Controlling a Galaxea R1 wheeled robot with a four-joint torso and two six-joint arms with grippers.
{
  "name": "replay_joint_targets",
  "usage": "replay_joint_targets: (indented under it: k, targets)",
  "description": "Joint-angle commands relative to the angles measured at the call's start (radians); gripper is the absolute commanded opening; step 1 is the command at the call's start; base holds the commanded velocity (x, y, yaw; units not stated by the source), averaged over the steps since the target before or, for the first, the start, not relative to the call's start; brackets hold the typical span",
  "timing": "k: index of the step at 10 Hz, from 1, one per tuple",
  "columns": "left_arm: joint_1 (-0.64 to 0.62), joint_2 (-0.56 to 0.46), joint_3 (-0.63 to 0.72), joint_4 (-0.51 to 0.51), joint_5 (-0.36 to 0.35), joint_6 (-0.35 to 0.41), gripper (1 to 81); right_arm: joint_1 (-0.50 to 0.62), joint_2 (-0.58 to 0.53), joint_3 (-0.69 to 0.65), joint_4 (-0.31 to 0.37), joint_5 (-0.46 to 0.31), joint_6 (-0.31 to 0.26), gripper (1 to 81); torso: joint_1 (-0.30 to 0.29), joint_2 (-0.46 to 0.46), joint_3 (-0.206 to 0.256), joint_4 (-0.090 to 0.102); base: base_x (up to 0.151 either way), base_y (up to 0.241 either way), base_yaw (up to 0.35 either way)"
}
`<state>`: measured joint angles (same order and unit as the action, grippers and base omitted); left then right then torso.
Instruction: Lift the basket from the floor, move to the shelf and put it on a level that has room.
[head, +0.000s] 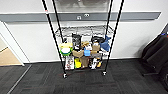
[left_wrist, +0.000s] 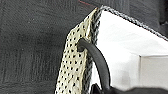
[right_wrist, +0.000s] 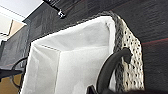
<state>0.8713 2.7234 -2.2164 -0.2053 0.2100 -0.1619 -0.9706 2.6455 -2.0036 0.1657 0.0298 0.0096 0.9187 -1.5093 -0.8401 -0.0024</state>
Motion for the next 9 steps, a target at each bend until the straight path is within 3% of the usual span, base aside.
replay_joint_targets:
  k: [1,9]
  targets:
    - [-0.114,-0.042,0.059,-0.060,0.045,-0.010,1.0,0.092,-0.017,0.043,0.006,-0.036,0.004,1.0,-0.064,0.099,0.000,0.000,0.000,0.000,0.000]
    - [-0.145,-0.068,0.115,-0.117,0.055,-0.008,1.0,0.101,-0.034,0.079,0.011,-0.025,0.027,1.0,-0.233,0.363,0.011,0.000,0.000,0.000,0.000]
